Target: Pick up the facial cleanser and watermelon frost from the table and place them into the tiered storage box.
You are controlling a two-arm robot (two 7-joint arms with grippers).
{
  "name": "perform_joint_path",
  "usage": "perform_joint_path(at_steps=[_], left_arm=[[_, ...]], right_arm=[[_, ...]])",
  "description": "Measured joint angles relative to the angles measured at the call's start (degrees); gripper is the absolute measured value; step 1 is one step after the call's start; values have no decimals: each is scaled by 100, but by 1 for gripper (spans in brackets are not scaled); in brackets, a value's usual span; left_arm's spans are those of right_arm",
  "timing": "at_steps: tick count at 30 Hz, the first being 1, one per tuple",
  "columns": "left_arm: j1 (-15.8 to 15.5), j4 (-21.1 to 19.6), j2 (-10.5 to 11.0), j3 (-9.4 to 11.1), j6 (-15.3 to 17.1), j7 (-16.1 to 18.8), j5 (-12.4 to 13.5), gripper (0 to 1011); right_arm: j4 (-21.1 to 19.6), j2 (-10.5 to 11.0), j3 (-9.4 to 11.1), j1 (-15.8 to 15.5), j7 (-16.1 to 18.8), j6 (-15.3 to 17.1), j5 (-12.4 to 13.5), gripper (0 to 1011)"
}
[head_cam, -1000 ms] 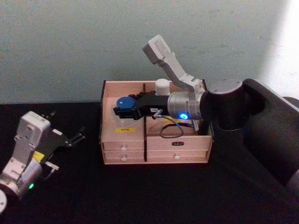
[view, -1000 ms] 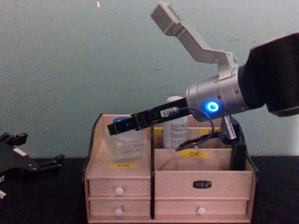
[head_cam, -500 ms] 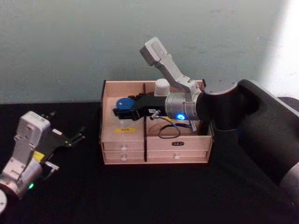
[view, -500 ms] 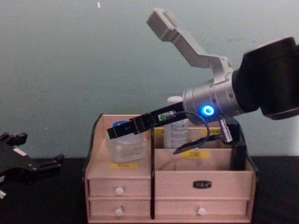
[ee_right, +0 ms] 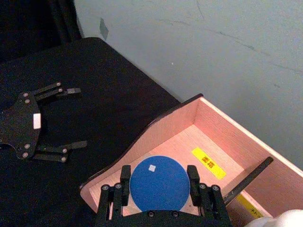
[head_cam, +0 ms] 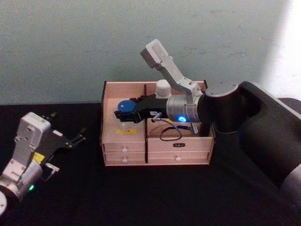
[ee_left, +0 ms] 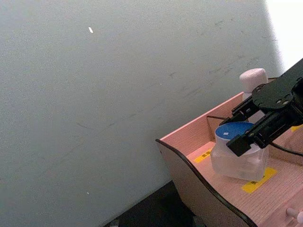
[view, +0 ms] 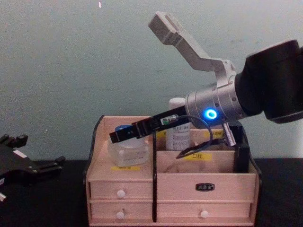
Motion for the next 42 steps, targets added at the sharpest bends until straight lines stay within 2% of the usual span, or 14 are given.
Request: perform_joint_path(at_steps=[5,12,16,29,34,42], left_arm=[[0,0,0,0,0,0,0,1001],[0,0,0,0,0,0,0,1002],[0,0,0,0,0,0,0,1001],[0,0,0,0,0,0,0,1001],[0,0,0,0,0,0,0,1001],[0,0,0,0,0,0,0,1001]], right_arm=[[0,2,-3,0,0,3,8,729],[-3,4,-6,0,-1,4,15,924],[-4,5,-8,0,-2,5,17,1000],[-18,8,-6,-5,-3,6,24,1003],[-396,118,124,-149,-3,45,55,1003],[-1326,482,349,-513,-26,126,223,1002]])
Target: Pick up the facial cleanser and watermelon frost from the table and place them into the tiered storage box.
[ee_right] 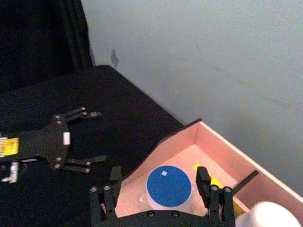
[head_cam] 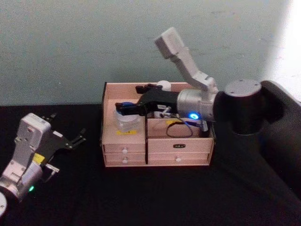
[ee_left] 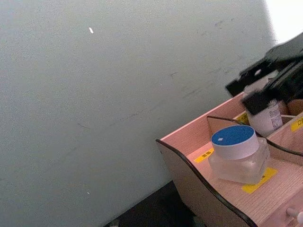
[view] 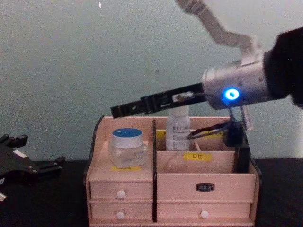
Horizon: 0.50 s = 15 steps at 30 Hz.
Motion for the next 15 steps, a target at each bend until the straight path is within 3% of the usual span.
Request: perform_joint_path(at_steps=[7,9,15], left_arm=[[0,0,0,0,0,0,0,1001],[0,0,0,0,0,0,0,1001],[0,0,0,0,0,0,0,1001]], right_arm=[[-979,489,289,-465,-27,-111,275,1003],[-1386,719,466,-712,-89,-209,427,1003],[-1962,1076,811,-1156,-398,-439,577,1002]])
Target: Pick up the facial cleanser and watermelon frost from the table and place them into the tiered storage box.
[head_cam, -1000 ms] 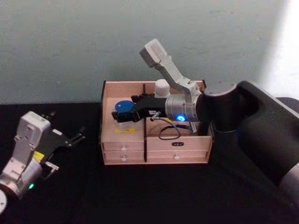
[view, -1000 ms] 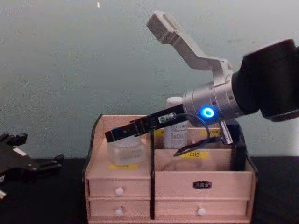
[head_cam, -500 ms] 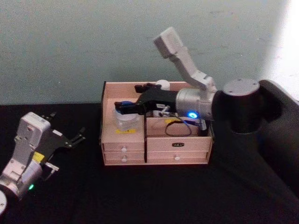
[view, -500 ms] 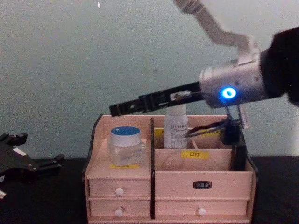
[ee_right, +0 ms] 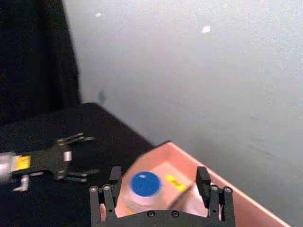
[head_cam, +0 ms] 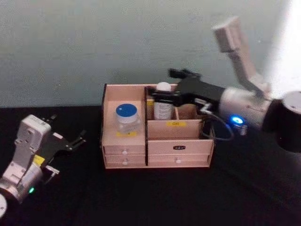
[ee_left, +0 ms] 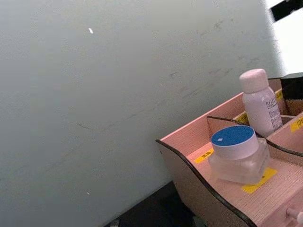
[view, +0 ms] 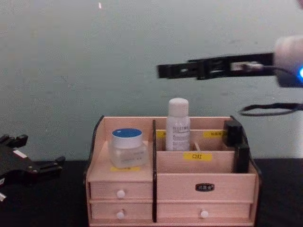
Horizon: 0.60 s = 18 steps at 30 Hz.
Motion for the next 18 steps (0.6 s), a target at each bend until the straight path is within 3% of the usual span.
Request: perform_joint_path(at_steps=[9,18], left_arm=[[0,0,0,0,0,0,0,1001],[0,0,0,0,0,0,0,1001]], right_arm=[[-640,400,671,-993,-1007,-543,-124,1003],[-587,349,1138,-1663,-1839,-1030,-577,1002]])
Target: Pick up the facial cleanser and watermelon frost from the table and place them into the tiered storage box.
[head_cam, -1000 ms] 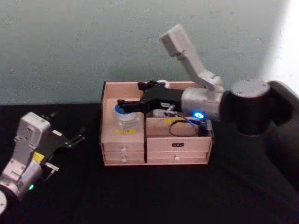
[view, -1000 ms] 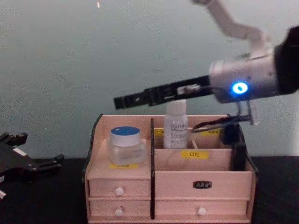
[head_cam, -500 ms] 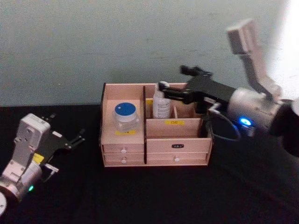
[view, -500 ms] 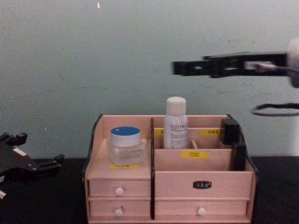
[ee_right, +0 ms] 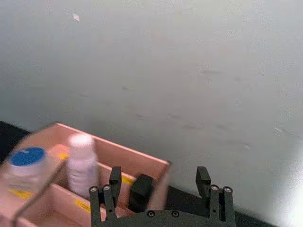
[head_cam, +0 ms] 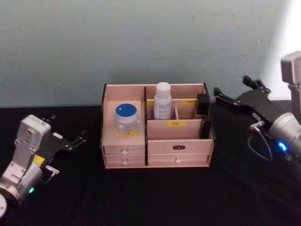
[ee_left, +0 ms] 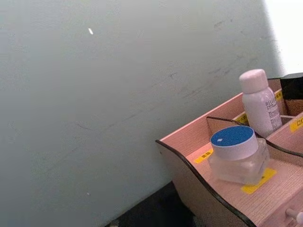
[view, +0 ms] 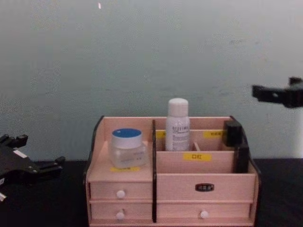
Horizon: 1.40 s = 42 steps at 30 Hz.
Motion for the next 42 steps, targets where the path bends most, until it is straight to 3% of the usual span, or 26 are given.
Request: perform_joint_path(at_steps=[8,16,30,42], left_arm=[[0,0,0,0,0,0,0,1001],[0,0,0,0,0,0,0,1001],[0,0,0,0,0,0,0,1001],[0,0,0,0,0,0,0,1001]], right_arm=[[308,-186,144,-263,-564,-309,-464,1003],[744,-403,84,-332,-863,-467,-915,1003],[1347,-733,6,-243,-846,-451,-1224,1003],[1485,-875,59,-224,-703,-378,-1394,1003]])
